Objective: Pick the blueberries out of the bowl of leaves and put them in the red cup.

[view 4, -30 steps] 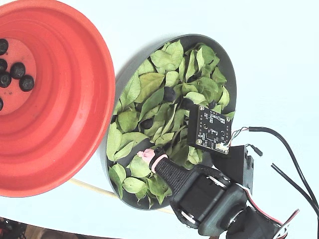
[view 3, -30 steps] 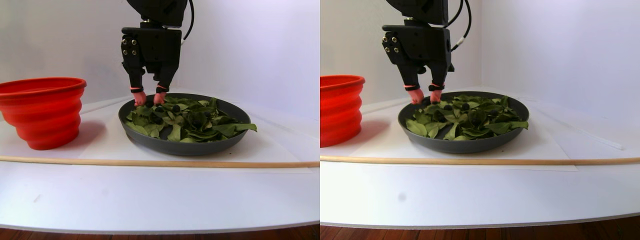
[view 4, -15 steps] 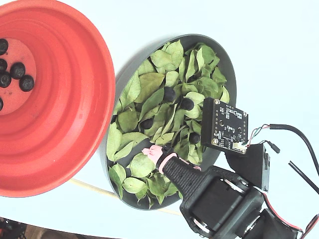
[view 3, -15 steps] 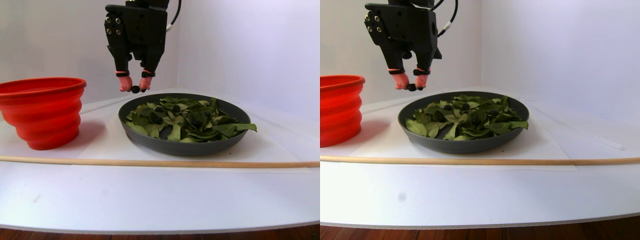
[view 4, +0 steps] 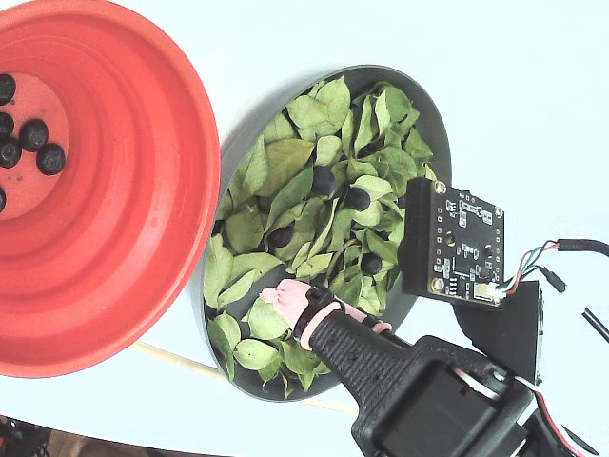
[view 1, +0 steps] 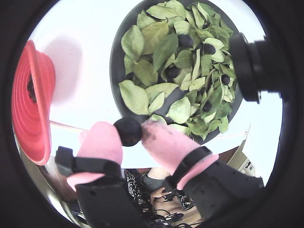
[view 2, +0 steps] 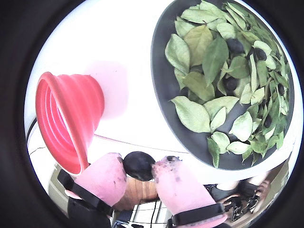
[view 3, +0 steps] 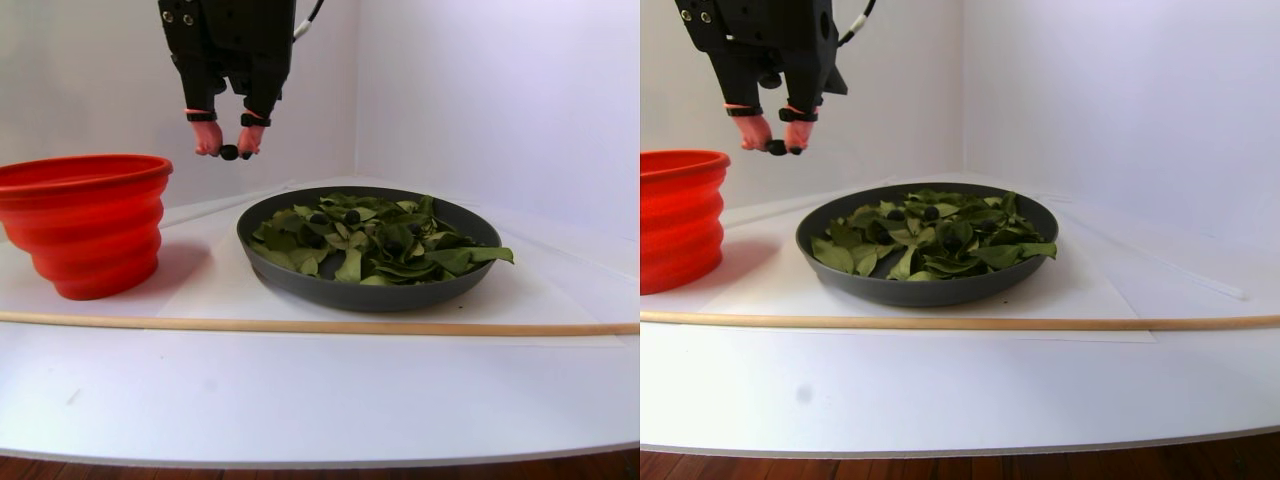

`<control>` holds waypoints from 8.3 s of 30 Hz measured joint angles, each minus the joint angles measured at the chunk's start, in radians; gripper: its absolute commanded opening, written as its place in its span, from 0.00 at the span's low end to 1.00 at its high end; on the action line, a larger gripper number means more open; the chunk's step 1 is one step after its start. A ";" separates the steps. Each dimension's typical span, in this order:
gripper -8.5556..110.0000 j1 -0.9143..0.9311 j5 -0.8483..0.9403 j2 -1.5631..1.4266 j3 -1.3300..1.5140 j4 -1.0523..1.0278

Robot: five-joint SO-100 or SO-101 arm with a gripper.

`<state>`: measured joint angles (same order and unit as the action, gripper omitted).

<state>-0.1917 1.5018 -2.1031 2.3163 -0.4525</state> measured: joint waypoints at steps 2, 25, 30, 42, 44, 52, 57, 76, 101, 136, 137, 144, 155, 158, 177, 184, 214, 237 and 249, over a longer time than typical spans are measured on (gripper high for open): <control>0.16 -0.015 -0.008 -0.014 0.000 -0.002; 0.16 -0.230 -0.146 -0.021 -0.021 0.057; 0.16 -0.275 -0.164 -0.021 -0.021 0.095; 0.16 -0.319 -0.213 0.046 -0.021 0.179; 0.20 -0.319 -0.222 0.055 -0.021 0.189; 0.25 -0.319 -0.239 0.071 -0.021 0.207; 0.25 -0.299 -0.225 0.084 -0.021 0.207; 0.23 -0.179 -0.130 0.092 -0.021 0.187; 0.22 0.002 0.018 0.092 -0.075 0.167; 0.22 0.196 0.189 0.279 -0.138 0.304; 0.22 0.201 0.192 0.285 -0.143 0.307; 0.22 0.219 0.213 0.336 -0.170 0.345; 0.22 0.255 0.245 0.440 -0.215 0.419; 0.22 0.259 0.252 0.462 -0.218 0.440; 0.22 0.273 0.261 0.612 -0.296 0.523; 0.23 0.273 0.244 0.646 -0.313 0.534; 0.23 0.272 0.202 0.744 -0.376 0.586; 0.20 0.258 0.202 0.779 -0.380 0.626; 0.19 0.256 0.202 0.775 -0.379 0.626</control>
<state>0.0644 1.7043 -1.3284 1.9374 0.1733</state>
